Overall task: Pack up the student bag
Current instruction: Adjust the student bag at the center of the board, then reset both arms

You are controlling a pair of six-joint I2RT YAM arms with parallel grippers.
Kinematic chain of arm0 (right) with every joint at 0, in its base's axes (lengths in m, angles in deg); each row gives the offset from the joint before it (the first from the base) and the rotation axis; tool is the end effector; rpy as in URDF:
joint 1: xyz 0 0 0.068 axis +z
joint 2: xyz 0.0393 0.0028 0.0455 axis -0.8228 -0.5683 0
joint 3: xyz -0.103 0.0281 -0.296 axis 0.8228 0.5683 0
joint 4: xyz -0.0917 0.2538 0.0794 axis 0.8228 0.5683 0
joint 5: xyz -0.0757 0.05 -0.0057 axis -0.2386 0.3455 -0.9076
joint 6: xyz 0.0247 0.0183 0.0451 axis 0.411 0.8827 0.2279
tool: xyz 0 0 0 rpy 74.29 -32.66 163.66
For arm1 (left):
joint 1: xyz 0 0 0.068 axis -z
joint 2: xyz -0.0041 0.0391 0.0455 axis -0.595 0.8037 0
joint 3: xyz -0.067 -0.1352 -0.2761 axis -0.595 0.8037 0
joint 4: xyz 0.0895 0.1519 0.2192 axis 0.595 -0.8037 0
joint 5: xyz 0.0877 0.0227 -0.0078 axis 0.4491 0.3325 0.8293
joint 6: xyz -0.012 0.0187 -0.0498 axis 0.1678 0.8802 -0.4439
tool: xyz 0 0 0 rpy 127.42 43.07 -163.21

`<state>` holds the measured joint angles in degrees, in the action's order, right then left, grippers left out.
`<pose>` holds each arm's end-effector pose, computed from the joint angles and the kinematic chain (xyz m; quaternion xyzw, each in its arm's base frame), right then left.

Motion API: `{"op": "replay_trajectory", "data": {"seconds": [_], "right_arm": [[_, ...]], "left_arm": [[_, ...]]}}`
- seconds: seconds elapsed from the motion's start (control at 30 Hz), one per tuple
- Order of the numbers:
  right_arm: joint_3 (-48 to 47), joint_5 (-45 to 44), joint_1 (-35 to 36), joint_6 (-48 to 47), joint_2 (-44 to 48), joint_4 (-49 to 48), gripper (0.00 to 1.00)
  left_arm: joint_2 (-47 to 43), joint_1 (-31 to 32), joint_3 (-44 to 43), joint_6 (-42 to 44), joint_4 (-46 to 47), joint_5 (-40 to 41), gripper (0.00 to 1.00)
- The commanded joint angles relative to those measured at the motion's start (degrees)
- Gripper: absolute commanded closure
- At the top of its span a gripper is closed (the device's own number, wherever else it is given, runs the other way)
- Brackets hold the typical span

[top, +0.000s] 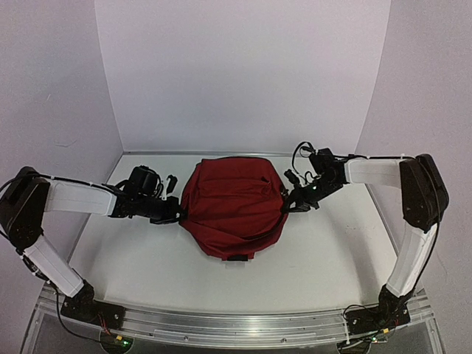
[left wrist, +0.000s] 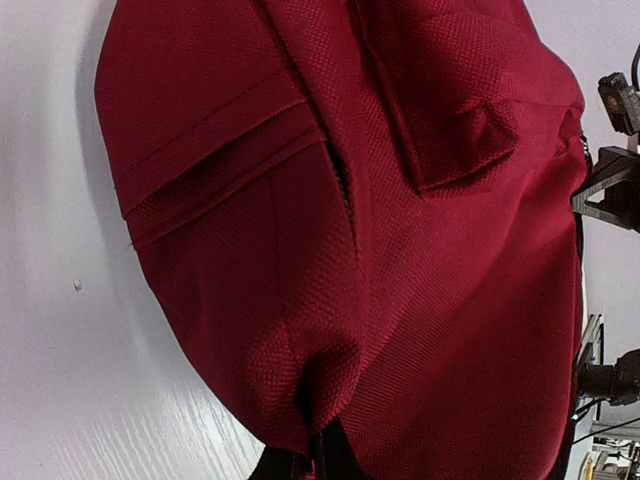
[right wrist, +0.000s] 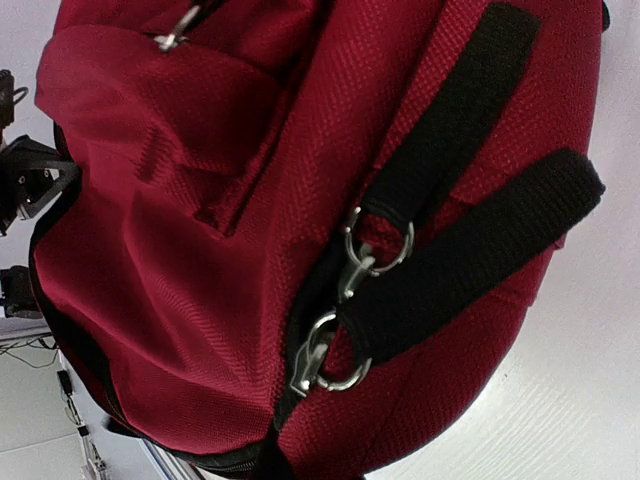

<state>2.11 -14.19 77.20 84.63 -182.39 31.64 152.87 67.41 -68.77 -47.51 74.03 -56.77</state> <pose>0.3776 0.1782 0.2181 -0.2068 0.8816 0.4013 0.1376 0.2737 -0.1780 0.2061 0.0773 0.9066 -0.3271 0.2550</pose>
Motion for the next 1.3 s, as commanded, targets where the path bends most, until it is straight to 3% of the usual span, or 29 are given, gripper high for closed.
{"op": "replay_trajectory", "data": {"seconds": [0.0, 0.3, 0.4, 0.5, 0.57, 0.7, 0.87, 1.17, 1.27], "right_arm": [[1.8, -1.7, -0.6, -5.2, 4.0, 1.2, 1.0], [7.9, 2.1, 0.5, -4.4, 6.6, 4.0, 1.0], [9.5, 2.9, 1.3, -4.2, 7.4, 4.4, 0.85], [10.7, 3.3, 1.7, -4.5, 7.9, 5.1, 0.65], [10.6, 3.3, 1.7, -4.9, 8.2, 6.1, 0.59], [7.7, 2.9, 1.5, -5.4, 10.7, 8.3, 0.37], [0.5, 0.5, 1.0, -5.7, 13.8, 10.3, 0.15], [-14.1, -1.9, -1.6, -5.3, 13.3, 12.0, 0.03], [-17.2, -1.5, -4.5, -5.2, 13.8, 11.9, 0.02]], "left_arm": [[-8.0, 0.9, 2.4, -2.8, 6.1, 1.1, 1.0], [-7.4, 8.8, 5.8, -3.2, 1.6, 7.2, 1.0], [-6.4, 8.9, 7.0, -4.1, 1.7, 7.7, 0.99], [-6.4, 8.9, 7.3, -4.5, 1.1, 7.6, 0.82], [-7.1, 8.9, 6.9, -4.4, -1.0, 8.0, 0.7], [-10.2, 8.9, 3.0, -2.7, -8.3, 10.5, 0.46], [-16.0, 7.8, -5.4, -0.1, -17.9, 16.8, 0.02], [-16.7, -2.5, -16.0, -0.7, -23.1, 10.0, 0.0], [-16.8, -5.4, -19.1, -0.5, -25.2, 11.7, 0.0]]}}
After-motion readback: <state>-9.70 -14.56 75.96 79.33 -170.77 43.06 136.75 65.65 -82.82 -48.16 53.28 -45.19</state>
